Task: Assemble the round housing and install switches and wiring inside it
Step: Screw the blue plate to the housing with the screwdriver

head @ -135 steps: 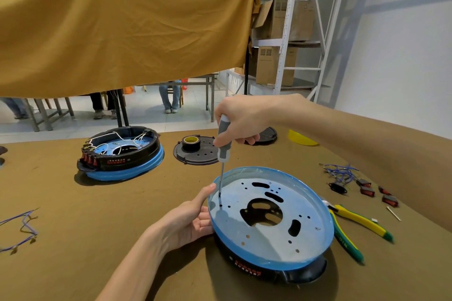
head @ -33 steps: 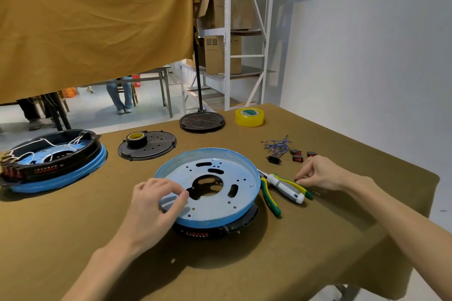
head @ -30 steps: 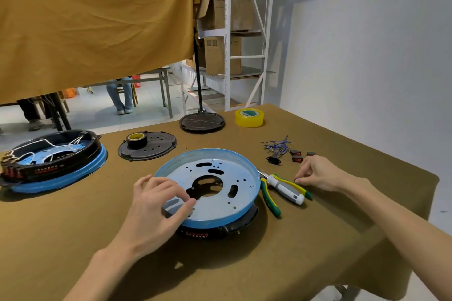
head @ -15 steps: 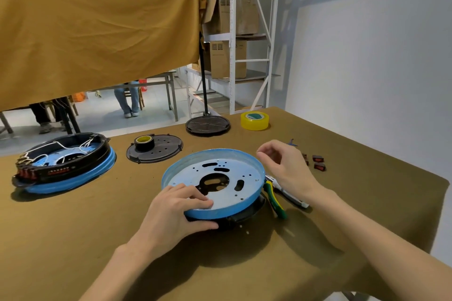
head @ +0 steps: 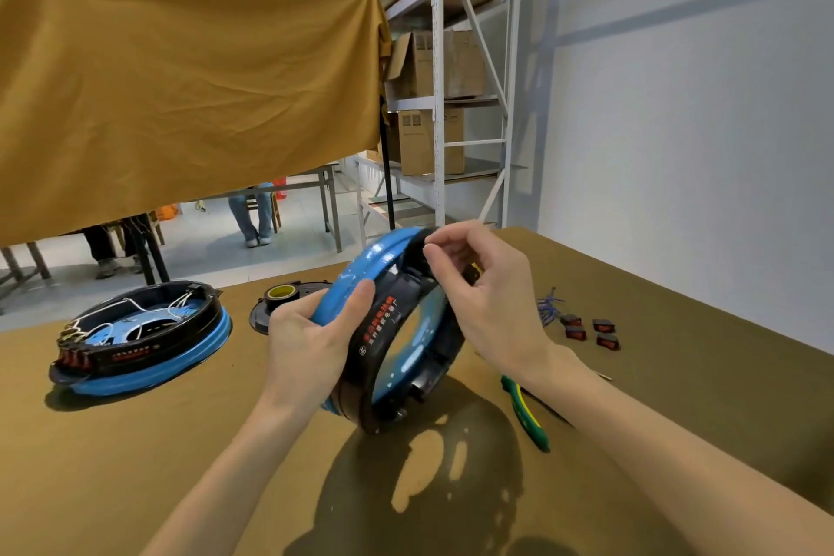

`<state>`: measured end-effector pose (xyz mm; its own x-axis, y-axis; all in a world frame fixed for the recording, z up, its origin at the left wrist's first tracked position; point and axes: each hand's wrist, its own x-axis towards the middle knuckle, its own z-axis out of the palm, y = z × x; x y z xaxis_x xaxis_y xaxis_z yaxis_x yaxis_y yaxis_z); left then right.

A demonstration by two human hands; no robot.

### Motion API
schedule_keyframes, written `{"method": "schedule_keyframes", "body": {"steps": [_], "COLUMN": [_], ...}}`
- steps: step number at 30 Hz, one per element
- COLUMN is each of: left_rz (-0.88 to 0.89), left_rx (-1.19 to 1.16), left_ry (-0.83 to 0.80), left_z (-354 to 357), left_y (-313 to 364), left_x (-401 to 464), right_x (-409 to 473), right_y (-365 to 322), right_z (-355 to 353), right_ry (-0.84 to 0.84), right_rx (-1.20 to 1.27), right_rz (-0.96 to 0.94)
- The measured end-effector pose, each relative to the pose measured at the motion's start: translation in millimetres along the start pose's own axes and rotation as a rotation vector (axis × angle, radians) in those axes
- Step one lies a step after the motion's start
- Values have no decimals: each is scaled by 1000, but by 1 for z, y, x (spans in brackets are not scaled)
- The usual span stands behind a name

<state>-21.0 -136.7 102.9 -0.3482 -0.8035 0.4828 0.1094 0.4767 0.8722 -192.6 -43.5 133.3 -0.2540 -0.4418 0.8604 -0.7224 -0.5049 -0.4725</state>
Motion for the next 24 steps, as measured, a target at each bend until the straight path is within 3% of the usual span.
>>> {"method": "schedule_keyframes", "body": {"steps": [6, 9, 12, 16, 24], "left_rz": [-575, -786, -840, -856, -729], "left_rx": [-48, -132, -227, -300, -36], "left_ry": [26, -134, -255, -278, -231], "left_z": [-11, -20, -23, -19, -19], "left_y": [0, -17, -39, -62, -89], "left_x": [15, 11, 0, -7, -5], "right_x": [-3, -12, -23, -39, -46], "right_y": [5, 14, 24, 40, 62], "right_z": [12, 13, 18, 28, 53], "right_ry": [-71, -112, -213, -296, -384], "right_rx": [49, 46, 6, -48, -91], "right_rz": [88, 142, 190, 231, 328]}}
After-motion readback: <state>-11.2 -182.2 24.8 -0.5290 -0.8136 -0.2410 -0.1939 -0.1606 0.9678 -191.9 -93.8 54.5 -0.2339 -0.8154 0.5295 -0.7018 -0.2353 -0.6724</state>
